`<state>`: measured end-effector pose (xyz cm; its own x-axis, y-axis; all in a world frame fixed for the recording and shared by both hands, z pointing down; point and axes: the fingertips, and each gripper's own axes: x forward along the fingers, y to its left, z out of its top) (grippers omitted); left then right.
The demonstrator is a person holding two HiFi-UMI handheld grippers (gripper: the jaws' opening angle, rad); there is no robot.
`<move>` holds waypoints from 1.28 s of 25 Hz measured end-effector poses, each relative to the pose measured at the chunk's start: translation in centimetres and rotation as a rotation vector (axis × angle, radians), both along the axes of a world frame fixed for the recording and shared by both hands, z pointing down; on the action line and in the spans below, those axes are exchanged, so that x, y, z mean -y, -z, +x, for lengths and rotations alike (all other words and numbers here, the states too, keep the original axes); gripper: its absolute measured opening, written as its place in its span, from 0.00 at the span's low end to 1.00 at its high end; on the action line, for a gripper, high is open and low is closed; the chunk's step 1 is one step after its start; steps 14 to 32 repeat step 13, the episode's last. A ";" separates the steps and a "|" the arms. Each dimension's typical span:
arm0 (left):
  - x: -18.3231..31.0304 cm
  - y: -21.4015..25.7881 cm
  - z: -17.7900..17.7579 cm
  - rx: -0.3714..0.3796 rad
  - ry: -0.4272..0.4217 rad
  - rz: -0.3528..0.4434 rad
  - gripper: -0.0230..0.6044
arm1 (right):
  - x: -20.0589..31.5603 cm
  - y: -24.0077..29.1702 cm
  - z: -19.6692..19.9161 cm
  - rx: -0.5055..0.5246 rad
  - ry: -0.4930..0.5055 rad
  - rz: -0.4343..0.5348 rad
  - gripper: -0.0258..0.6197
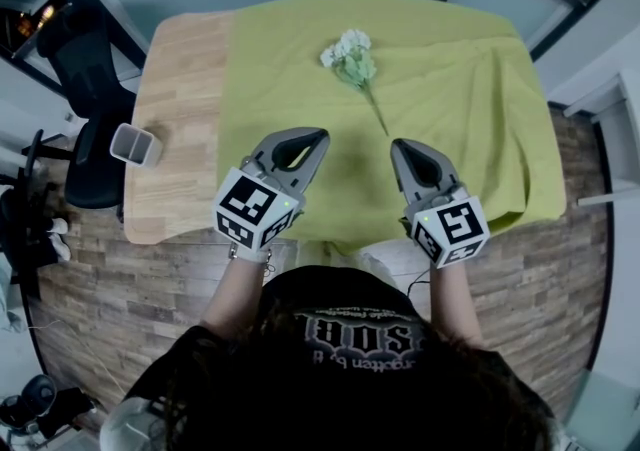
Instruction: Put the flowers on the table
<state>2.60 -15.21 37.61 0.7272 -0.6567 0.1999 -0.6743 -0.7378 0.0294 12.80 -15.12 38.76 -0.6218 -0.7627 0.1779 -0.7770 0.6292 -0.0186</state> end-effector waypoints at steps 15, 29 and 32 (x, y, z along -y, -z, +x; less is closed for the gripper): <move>0.7 -0.8 -0.4 0.004 0.010 -0.012 0.03 | 0.7 -0.6 -0.1 0.004 0.003 -0.016 0.09; 0.7 -0.8 -0.4 0.004 0.010 -0.012 0.03 | 0.7 -0.6 -0.1 0.004 0.003 -0.016 0.09; 0.7 -0.8 -0.4 0.004 0.010 -0.012 0.03 | 0.7 -0.6 -0.1 0.004 0.003 -0.016 0.09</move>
